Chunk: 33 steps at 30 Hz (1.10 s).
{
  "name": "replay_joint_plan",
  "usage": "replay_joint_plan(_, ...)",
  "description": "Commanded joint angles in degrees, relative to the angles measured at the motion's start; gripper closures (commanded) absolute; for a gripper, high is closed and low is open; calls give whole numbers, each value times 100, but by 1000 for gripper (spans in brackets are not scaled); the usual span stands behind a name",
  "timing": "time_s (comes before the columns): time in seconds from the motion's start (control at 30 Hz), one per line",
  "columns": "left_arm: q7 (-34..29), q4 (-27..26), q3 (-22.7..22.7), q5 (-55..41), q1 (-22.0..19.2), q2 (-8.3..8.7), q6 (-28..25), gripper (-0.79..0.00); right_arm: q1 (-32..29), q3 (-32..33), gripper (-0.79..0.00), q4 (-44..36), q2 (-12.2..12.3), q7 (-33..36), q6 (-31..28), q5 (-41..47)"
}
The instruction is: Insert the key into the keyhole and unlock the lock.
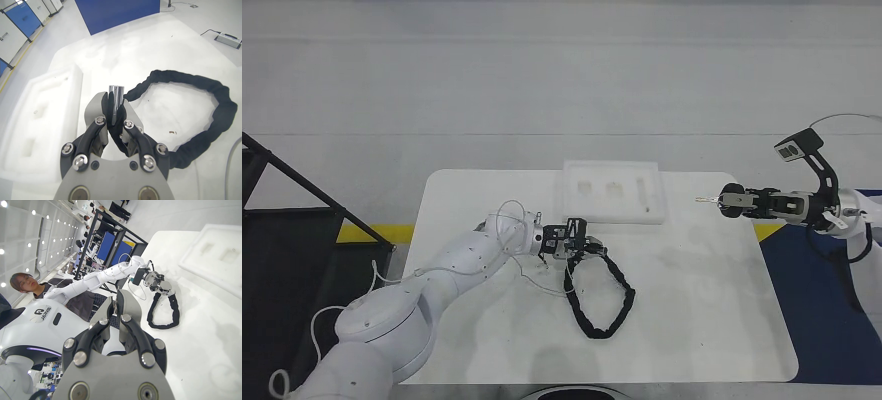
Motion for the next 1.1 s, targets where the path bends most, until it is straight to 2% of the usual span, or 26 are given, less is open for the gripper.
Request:
replay_joint_plan(0.0,-3,-277,-85,-8,-21,93,-121,0,0,0,0,0,0,0,0,0)
replay_joint_plan(0.23,-550,-1623,-572,-229,-13,497,-756,0,0,0,0,0,0,0,0,0)
replay_joint_plan(0.33,-883,-2096,-838,-384,136,681,-855,0,0,0,0,0,0,0,0,0)
replay_joint_plan(0.57,-1807,-3622,-1527,-770,279,1017,-1355,0,-454,347,0,-665,102,-335,394,-447)
replay_joint_plan(0.8,-2702,-4497,-2098,-1383,445,1164,-1473,0,-1065,1072,0,-1502,236,-457,676,-704)
replay_joint_plan(1.07,-2941,-4881,-2543,-1861,557,1194,-1262,0,-2128,1783,0,-2392,289,-752,768,-686)
